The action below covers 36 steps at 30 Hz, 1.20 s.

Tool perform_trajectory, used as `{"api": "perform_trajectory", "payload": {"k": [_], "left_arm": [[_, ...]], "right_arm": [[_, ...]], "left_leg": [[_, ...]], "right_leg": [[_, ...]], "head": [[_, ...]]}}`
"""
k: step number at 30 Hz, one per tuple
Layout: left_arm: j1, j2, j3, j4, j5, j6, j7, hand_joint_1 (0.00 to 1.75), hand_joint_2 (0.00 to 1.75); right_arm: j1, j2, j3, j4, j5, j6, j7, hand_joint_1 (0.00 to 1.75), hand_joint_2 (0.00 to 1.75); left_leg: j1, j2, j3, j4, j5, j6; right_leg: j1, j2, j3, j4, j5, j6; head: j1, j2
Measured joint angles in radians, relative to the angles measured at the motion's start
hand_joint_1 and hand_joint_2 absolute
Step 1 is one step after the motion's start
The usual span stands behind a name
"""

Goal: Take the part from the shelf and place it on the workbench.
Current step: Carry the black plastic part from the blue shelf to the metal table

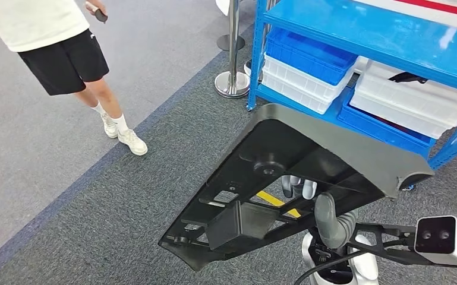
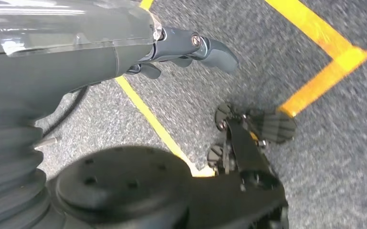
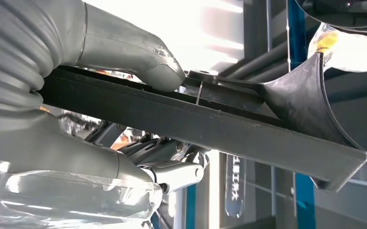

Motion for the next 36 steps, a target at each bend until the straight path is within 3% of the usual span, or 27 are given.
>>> {"api": "perform_trajectory", "payload": {"k": [1,3,5,6,7,8,10,12,14,15,17,19,21,22,24,26,28,30,32,34,36], "left_arm": [[0.001,0.0,0.0,0.0,0.0,0.0,-0.002,0.0,1.75],[-0.001,0.001,-0.001,0.0,-0.002,0.001,-0.007,0.0,1.75],[-0.002,0.001,-0.002,0.0,-0.004,0.002,-0.008,0.0,1.75],[-0.001,0.001,-0.002,0.0,-0.007,0.002,-0.007,0.0,1.75],[0.0,0.001,-0.003,0.0,-0.009,0.002,-0.006,0.0,1.75],[0.001,0.001,-0.005,0.0,-0.011,0.002,-0.004,0.0,1.75],[0.001,0.001,-0.009,0.0,-0.015,0.002,0.002,0.0,1.75],[-0.001,0.003,-0.013,0.0,-0.019,0.004,0.008,0.0,1.75],[0.002,0.006,-0.016,0.0,-0.021,0.008,0.011,0.0,1.75],[0.005,0.008,-0.017,0.0,-0.021,0.009,0.011,0.0,1.75],[0.007,0.011,-0.018,0.0,-0.021,0.011,0.011,0.0,1.75],[0.005,0.011,-0.02,0.0,-0.021,0.012,0.012,0.0,1.75],[0.005,0.009,-0.021,0.0,-0.018,0.015,0.014,0.0,1.75],[0.005,0.008,-0.022,0.0,-0.015,0.019,0.015,0.0,1.75],[0.006,0.003,-0.021,0.0,-0.007,0.029,0.019,0.0,1.75],[0.005,-0.003,-0.021,0.0,-0.002,0.039,0.022,0.0,1.75],[0.002,-0.012,-0.021,0.0,-0.001,0.046,0.026,0.0,1.75],[0.004,-0.023,-0.021,0.0,0.0,0.047,0.028,0.0,1.75],[0.005,-0.034,-0.021,0.001,-0.001,0.044,0.029,0.0,1.75],[0.002,-0.045,-0.021,0.002,-0.002,0.04,0.029,0.0,1.75],[0.001,-0.051,-0.021,0.002,-0.003,0.034,0.03,0.0,1.75]], "right_arm": [[0.0,0.0,-0.001,-0.001,-0.002,0.002,0.0,1.75,1.75],[0.003,0.0,-0.008,-0.002,-0.005,0.008,-0.001,1.75,1.75],[0.011,0.0,-0.017,-0.001,-0.006,0.011,-0.001,1.75,1.75],[0.015,0.0,-0.02,-0.001,-0.005,0.01,-0.001,1.75,1.75],[0.017,0.0,-0.023,-0.001,-0.004,0.009,0.0,1.75,1.75],[0.019,0.001,-0.024,-0.001,-0.003,0.007,0.0,1.75,1.75],[0.021,0.003,-0.025,-0.001,0.0,0.002,0.003,1.75,1.75],[0.027,0.006,-0.025,0.001,0.002,-0.004,0.006,1.75,1.75],[0.034,0.009,-0.026,0.004,0.003,-0.005,0.01,1.75,1.75],[0.036,0.011,-0.027,0.005,0.003,-0.004,0.011,1.75,1.75],[0.04,0.015,-0.028,0.006,0.004,-0.004,0.008,1.75,1.75],[0.049,0.017,-0.03,0.01,0.009,-0.003,0.001,1.75,1.75],[0.058,0.017,-0.033,0.017,0.02,0.0,-0.005,1.75,1.75],[0.061,0.017,-0.035,0.022,0.027,0.003,-0.006,1.75,1.75],[0.056,0.017,-0.035,0.031,0.037,0.012,0.001,1.75,1.75],[0.041,0.018,-0.035,0.043,0.043,0.017,0.019,1.75,1.75],[0.025,0.018,-0.035,0.055,0.047,0.012,0.044,1.75,1.75],[0.012,0.018,-0.034,0.066,0.052,0.0,0.066,1.75,1.75],[0.003,0.018,-0.033,0.073,0.054,-0.01,0.079,1.75,1.75],[0.0,0.017,-0.033,0.08,0.053,-0.016,0.086,1.75,1.75],[-0.001,0.016,-0.033,0.087,0.049,-0.023,0.091,1.75,1.75]], "left_leg": [[0.004,-0.009,0.003,-0.007,0.006,0.006],[0.007,-0.028,0.005,-0.014,0.013,0.013],[0.006,-0.051,0.001,-0.012,0.014,0.015],[0.006,-0.063,0.0,-0.01,0.014,0.015],[0.007,-0.076,-0.001,-0.007,0.014,0.014],[0.007,-0.089,-0.001,-0.003,0.012,0.012],[0.008,-0.113,-0.008,0.012,0.007,0.003],[0.008,-0.135,-0.022,0.024,0.005,-0.009],[0.011,-0.155,-0.033,0.025,0.008,-0.022],[0.012,-0.152,-0.035,0.028,0.007,-0.028],[0.01,-0.112,-0.058,0.076,-0.022,-0.038],[0.011,-0.057,-0.117,0.199,-0.084,-0.045],[0.014,-0.04,-0.167,0.301,-0.117,-0.048],[0.014,-0.037,-0.167,0.304,-0.108,-0.047],[0.013,-0.02,-0.108,0.196,-0.046,-0.039],[0.002,0.019,-0.041,0.068,-0.004,-0.023],[-0.007,0.032,-0.024,0.027,-0.002,-0.01],[-0.005,0.009,-0.025,0.019,0.005,-0.001],[0.001,-0.012,-0.019,0.006,0.014,0.01],[0.003,-0.033,-0.018,0.001,0.019,0.017],[0.002,-0.057,-0.02,0.002,0.02,0.018]], "right_leg": [[-0.001,0.019,-0.006,0.019,-0.016,0.004],[-0.005,0.069,-0.049,0.117,-0.075,0.01],[-0.007,0.09,-0.109,0.24,-0.127,0.012],[-0.008,0.092,-0.123,0.266,-0.126,0.014],[-0.009,0.094,-0.12,0.255,-0.106,0.015],[-0.012,0.099,-0.099,0.207,-0.07,0.015],[-0.019,0.141,-0.044,0.08,-0.007,0.015],[-0.023,0.176,-0.023,0.021,0.009,0.011],[-0.021,0.165,-0.025,0.02,0.009,0.001],[-0.02,0.154,-0.023,0.017,0.01,-0.005],[-0.022,0.127,-0.018,0.009,0.013,-0.017],[-0.018,0.098,-0.016,0.008,0.011,-0.024],[-0.014,0.069,-0.016,0.008,0.009,-0.026],[-0.013,0.057,-0.015,0.008,0.008,-0.027],[-0.011,0.036,-0.011,0.008,0.005,-0.026],[-0.006,0.02,-0.006,0.008,0.001,-0.02],[-0.003,0.002,-0.004,0.007,-0.001,-0.011],[-0.003,-0.011,0.001,0.005,-0.004,0.001],[-0.005,0.021,-0.009,0.039,-0.031,0.01],[-0.007,0.073,-0.061,0.148,-0.091,0.012],[-0.007,0.091,-0.12,0.258,-0.127,0.012]], "head": [[0.001,0.0],[0.002,0.0],[0.003,0.0],[0.003,0.0],[0.003,0.0],[0.003,0.0],[0.003,0.0],[0.003,0.0],[0.002,0.0],[0.002,0.0],[-0.001,0.0],[-0.003,0.0],[-0.003,0.0],[-0.003,0.0],[-0.003,0.0],[-0.003,0.0],[-0.003,0.0],[-0.003,0.0],[-0.002,0.0],[0.0,0.0],[0.0,0.0]]}}
